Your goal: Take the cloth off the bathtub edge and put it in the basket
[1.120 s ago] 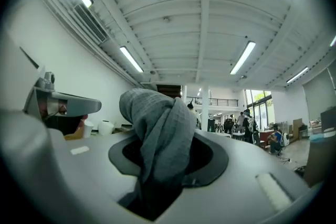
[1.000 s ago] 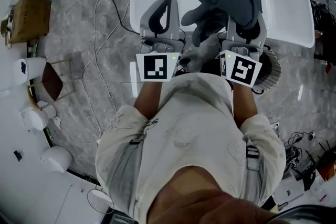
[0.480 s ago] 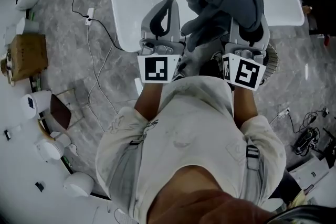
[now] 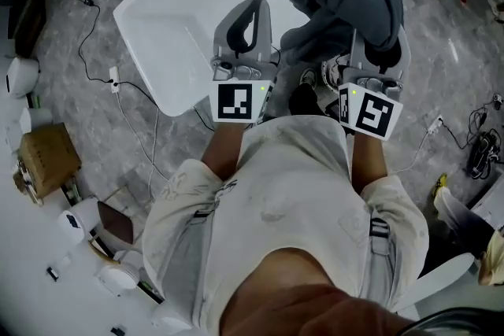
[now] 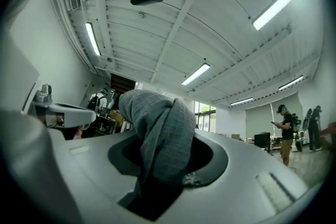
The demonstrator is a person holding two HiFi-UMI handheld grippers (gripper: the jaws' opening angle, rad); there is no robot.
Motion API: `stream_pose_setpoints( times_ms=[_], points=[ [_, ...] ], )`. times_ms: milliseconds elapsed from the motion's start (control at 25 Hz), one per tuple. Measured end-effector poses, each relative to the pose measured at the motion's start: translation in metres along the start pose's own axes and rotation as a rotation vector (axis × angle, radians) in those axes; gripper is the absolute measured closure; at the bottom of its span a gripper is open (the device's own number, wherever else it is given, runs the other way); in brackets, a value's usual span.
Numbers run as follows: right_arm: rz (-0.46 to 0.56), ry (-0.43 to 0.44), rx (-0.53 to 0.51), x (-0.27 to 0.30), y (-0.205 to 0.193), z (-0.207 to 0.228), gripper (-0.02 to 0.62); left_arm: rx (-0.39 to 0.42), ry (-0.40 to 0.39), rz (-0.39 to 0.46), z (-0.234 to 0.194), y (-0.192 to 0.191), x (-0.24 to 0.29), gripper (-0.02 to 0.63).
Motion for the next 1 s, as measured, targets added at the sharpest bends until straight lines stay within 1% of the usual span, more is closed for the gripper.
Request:
stream_pose_setpoints(
  times_ms=[120,280,480,600,800,880,1000],
  points=[
    [-0.017,-0.108,-0.018,-0.014,-0.002,0.027,0.434,-0.021,-0.101,-0.017,0.025,-0.009,0.023,0.606],
    [-0.041,-0.246,-0.037,-0.039,-0.007,0.060,0.434,-0.050,-0.234,-0.018,0.064,-0.020,0.049,0.606],
    [-0.092,-0.385,-0.065,-0.074,-0.018,0.102,0.434,-0.091,-0.362,-0.021,0.116,-0.034,0.077,0.606],
    [-0.134,-0.461,-0.074,-0.096,-0.025,0.121,0.434,-0.117,-0.441,-0.030,0.147,-0.043,0.085,0.606],
    [-0.204,-0.542,-0.064,-0.123,-0.037,0.146,0.434,-0.143,-0.548,-0.060,0.191,-0.054,0.094,0.606],
    [-0.240,-0.557,-0.062,-0.132,-0.043,0.149,0.434,-0.153,-0.574,-0.078,0.203,-0.059,0.092,0.606],
    [-0.280,-0.562,-0.032,-0.136,-0.058,0.155,0.433,-0.158,-0.600,-0.099,0.212,-0.069,0.096,0.606]
  ],
)
Point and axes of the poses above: the fingertips, and each gripper's own axes: x forward along the fingers, z to its right, y out of its top, the point moved 9 cm from there along -x, backward along the fingers, and after that the axes turned 9 degrees about y, right-handed, at the moved point
